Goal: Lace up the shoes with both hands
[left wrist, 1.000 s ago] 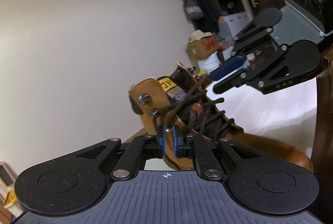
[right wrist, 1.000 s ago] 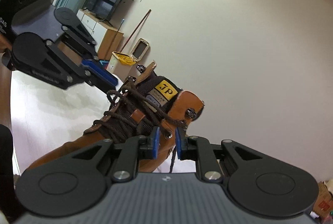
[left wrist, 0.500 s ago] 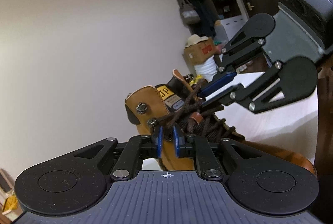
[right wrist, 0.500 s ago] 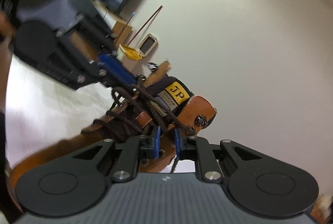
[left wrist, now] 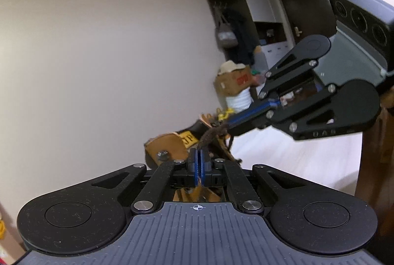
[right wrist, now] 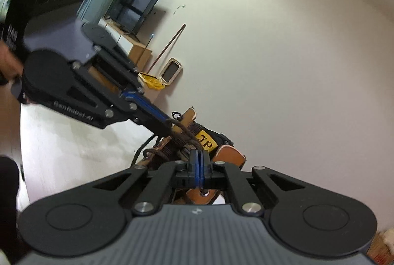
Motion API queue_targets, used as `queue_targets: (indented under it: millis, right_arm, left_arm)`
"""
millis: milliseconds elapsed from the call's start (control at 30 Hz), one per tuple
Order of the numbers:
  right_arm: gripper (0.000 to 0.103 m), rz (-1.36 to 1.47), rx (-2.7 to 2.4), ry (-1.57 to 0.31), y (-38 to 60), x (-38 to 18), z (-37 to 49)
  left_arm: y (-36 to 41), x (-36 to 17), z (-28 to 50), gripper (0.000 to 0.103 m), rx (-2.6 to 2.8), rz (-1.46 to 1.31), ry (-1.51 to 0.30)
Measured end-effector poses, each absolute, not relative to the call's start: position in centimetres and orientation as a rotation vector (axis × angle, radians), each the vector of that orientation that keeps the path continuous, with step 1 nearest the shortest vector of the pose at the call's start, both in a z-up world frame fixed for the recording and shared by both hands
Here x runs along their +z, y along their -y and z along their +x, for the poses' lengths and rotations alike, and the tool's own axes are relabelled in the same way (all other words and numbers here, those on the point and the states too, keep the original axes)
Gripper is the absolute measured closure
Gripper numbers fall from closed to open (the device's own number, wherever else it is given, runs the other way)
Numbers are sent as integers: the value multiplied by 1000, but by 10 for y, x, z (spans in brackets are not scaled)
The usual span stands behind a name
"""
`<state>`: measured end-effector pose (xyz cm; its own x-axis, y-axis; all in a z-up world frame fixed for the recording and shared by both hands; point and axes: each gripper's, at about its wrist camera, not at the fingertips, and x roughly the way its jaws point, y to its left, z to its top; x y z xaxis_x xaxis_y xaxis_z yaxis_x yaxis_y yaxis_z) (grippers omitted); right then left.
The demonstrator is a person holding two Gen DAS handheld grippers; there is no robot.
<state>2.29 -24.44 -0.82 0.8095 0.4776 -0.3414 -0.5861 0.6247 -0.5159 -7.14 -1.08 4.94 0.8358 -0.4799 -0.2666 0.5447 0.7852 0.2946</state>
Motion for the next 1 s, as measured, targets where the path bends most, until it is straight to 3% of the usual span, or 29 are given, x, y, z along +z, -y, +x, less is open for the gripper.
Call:
queue_targets:
  millis: [233,300,467,533,767,833,900,933,1000]
  right_arm:
    - [95,-693,622,-200,243,-18,23]
    - [89,-692,609,-193,244,-18,23]
    - [85,-682,555,-200,258,-16,31]
    - [80,-694,519,-203,268,-17,35]
    - [78,-621,523,-276,286,-30,58]
    - [76,-607,542,-285,286,-33,64]
    - [76,-600,556,-287,287,-34,68]
    - [74,-597,561,-289,287,-36,72]
    - [74,-592,569,-296,287,-38,79]
  left_arm:
    - [15,40,-77,99,-537,430,-197]
    - [14,38,-79,95,-529,435,-198]
    - [-2,42,-81,91,-472,440,-198]
    - [-8,40,-74,82,-447,435,-219]
    - [-7,32,-50,79,-467,415,-260]
    - [-5,31,-46,81,-473,415,-256]
    - [-4,31,-41,89,-471,411,-253]
    - [-5,32,-38,98,-473,405,-256]
    - [-5,32,-34,99,-476,405,-262]
